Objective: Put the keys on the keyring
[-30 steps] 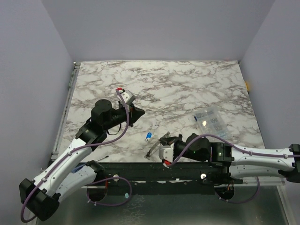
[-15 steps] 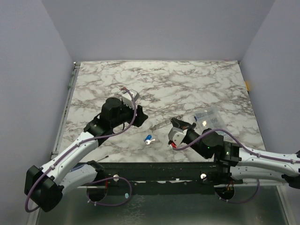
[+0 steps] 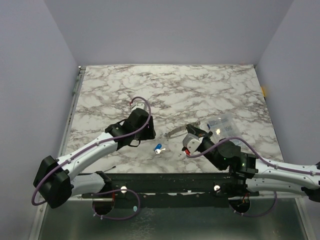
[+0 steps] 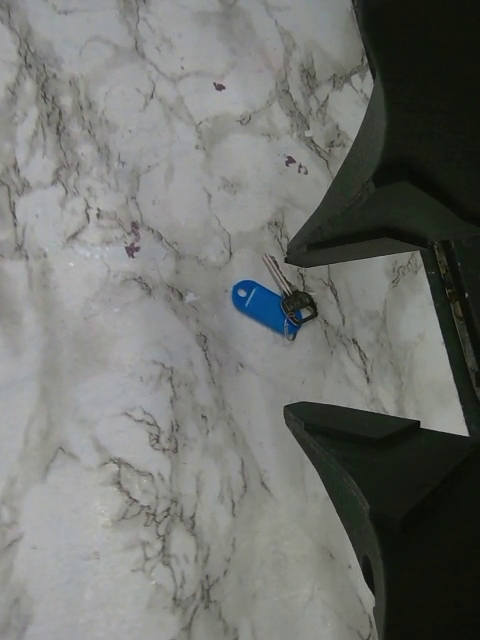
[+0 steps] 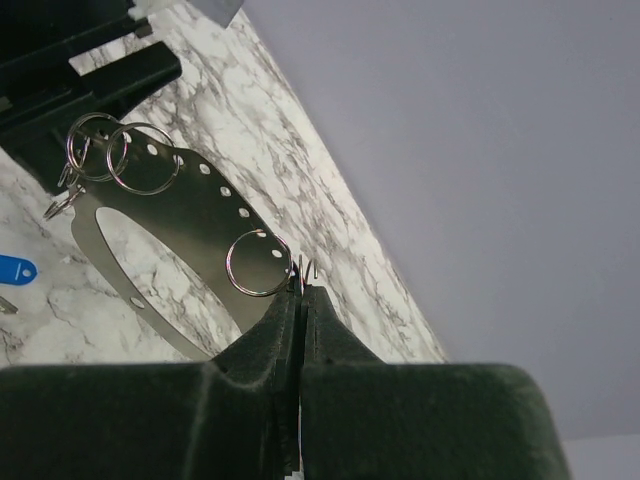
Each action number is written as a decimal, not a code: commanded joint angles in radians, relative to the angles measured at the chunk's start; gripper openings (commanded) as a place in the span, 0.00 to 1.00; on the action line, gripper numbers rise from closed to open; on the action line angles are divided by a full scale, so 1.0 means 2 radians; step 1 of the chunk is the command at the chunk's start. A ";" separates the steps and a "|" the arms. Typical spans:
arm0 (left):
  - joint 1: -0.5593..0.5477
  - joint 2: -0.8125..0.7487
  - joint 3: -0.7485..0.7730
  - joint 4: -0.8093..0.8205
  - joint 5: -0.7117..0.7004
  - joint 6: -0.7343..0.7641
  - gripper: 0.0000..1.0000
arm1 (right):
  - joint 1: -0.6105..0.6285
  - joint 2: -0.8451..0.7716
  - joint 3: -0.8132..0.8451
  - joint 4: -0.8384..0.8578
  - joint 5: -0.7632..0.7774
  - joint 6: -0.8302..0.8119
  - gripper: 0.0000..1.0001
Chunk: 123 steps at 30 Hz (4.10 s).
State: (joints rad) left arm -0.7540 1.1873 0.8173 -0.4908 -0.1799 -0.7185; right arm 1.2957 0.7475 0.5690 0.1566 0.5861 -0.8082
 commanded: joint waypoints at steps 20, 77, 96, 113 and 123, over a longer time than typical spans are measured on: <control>-0.113 0.190 0.067 -0.062 -0.143 -0.153 0.55 | -0.001 -0.020 0.015 -0.004 -0.018 0.031 0.01; -0.033 0.098 0.014 -0.055 -0.259 -0.017 0.62 | 0.000 0.012 0.011 -0.013 -0.029 0.047 0.01; -0.003 0.102 -0.048 0.006 -0.221 -0.103 0.50 | 0.000 0.014 0.014 -0.020 -0.037 0.049 0.01; -0.003 0.127 -0.067 0.055 -0.222 -0.087 0.33 | 0.000 0.017 0.016 -0.025 -0.044 0.054 0.01; -0.003 0.135 -0.069 0.065 -0.224 -0.079 0.26 | 0.000 0.021 0.017 -0.028 -0.047 0.055 0.01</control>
State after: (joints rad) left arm -0.7650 1.4479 0.6895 -0.3874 -0.6312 -0.8909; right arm 1.2957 0.7872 0.5694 0.1009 0.5076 -0.7071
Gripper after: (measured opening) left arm 0.298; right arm 0.022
